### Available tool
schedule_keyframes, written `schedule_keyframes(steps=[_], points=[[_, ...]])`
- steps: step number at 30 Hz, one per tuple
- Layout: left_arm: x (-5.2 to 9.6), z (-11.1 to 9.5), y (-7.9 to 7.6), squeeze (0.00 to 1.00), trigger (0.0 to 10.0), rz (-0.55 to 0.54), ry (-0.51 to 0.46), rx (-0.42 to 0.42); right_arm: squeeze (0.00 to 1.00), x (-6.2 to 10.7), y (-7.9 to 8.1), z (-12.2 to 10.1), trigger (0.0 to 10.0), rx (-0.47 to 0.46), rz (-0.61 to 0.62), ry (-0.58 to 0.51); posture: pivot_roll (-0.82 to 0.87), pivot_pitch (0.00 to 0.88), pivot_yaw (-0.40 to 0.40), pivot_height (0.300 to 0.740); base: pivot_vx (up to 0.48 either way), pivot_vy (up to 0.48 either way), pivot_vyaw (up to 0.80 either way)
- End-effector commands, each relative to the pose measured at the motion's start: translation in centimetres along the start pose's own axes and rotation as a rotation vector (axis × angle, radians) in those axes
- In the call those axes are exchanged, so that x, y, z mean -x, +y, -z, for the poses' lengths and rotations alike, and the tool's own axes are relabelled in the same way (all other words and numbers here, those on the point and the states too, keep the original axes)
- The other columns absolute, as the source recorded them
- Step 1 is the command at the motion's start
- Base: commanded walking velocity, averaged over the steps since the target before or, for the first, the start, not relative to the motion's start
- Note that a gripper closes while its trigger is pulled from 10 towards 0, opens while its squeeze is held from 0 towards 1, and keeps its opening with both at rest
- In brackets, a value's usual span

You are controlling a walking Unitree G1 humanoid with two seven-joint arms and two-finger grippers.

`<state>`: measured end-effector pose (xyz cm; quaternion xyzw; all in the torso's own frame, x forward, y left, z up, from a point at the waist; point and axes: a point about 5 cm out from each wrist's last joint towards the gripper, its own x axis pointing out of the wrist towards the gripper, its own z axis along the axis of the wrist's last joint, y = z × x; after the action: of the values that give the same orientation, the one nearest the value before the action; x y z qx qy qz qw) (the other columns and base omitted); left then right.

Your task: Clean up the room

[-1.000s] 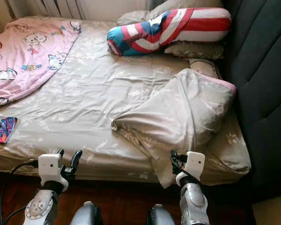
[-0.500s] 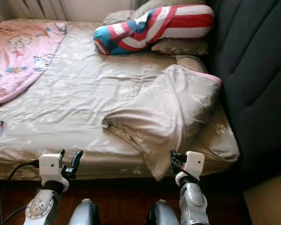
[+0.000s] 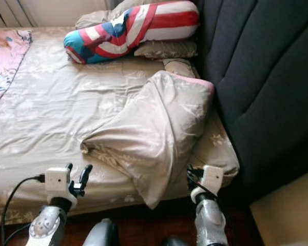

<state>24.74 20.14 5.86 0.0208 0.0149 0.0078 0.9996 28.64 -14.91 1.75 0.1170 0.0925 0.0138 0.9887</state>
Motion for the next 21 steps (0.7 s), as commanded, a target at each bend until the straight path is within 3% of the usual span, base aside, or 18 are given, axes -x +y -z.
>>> schedule_keyframes(steps=[1,4,8,18,21], points=[[0.1,0.4,-0.8,0.00,10.0,0.019,0.014,0.010,0.00,0.7,-1.4,0.7,10.0,0.005,0.034,0.029,0.03,0.152,-0.047,0.659,0.304,0.000,0.00],[0.1,0.3,-0.8,0.00,10.0,0.012,0.013,0.014,0.00,0.7,-0.7,0.6,10.0,0.052,-0.032,0.024,0.03,0.153,-0.048,0.659,0.097,0.000,0.53],[0.1,0.3,-0.7,0.00,10.0,0.010,0.012,0.017,0.00,0.7,-0.5,0.8,10.0,0.028,-0.051,0.034,0.03,0.153,-0.050,0.659,0.000,0.000,0.76],[0.1,0.3,-0.7,0.00,10.0,0.007,0.012,0.018,0.00,0.7,-0.2,0.9,10.0,0.010,-0.089,0.052,0.03,0.160,-0.047,0.659,0.000,0.000,0.00],[0.1,0.2,-0.5,0.00,10.0,0.008,0.013,0.015,0.00,0.0,-0.2,0.9,10.0,-0.041,-0.055,0.094,0.04,0.176,-0.035,0.659,0.000,0.000,0.00]])
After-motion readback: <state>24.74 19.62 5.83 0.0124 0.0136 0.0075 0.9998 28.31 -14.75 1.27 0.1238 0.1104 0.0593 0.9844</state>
